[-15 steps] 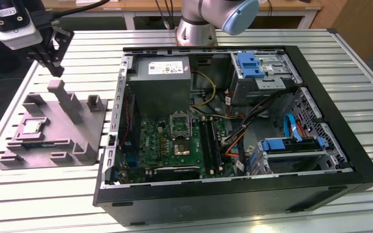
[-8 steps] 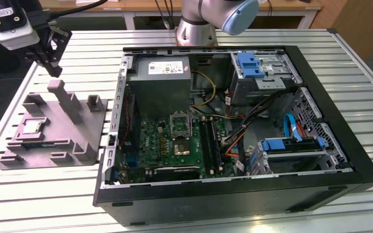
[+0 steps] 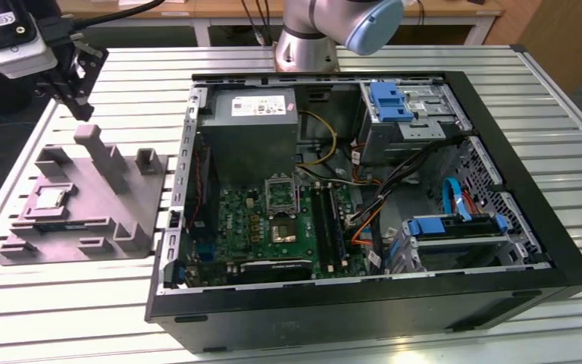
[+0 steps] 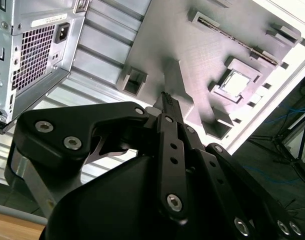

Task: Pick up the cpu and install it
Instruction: 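Reach for the cpu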

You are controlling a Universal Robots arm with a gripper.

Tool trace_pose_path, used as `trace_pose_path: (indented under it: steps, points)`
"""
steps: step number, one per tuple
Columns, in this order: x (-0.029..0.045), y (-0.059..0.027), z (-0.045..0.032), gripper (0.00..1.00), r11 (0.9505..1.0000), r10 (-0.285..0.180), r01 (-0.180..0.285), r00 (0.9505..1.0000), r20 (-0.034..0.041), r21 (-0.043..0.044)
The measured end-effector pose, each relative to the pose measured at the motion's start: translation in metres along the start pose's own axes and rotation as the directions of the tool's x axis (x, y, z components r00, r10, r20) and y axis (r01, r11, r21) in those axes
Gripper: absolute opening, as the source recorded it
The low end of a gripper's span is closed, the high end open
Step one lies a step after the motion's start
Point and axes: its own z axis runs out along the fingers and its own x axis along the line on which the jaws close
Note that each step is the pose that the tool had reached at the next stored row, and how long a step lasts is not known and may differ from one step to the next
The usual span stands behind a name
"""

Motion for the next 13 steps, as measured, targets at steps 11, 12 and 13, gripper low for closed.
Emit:
trace_pose_path:
  steps: [11, 12, 13]
  points:
    - [0.0057, -0.0005, 0.0004, 0.11, 1.0, 0.0, 0.0, 1.0, 0.0001, 0.0]
    - [0.0063, -0.0005, 0.0004, 0.11, 1.0, 0.0, 0.0, 1.0, 0.0, 0.0]
    - [0.0068, -0.0006, 0.0004, 0.11, 1.0, 0.0, 0.0, 1.0, 0.0, 0.0]
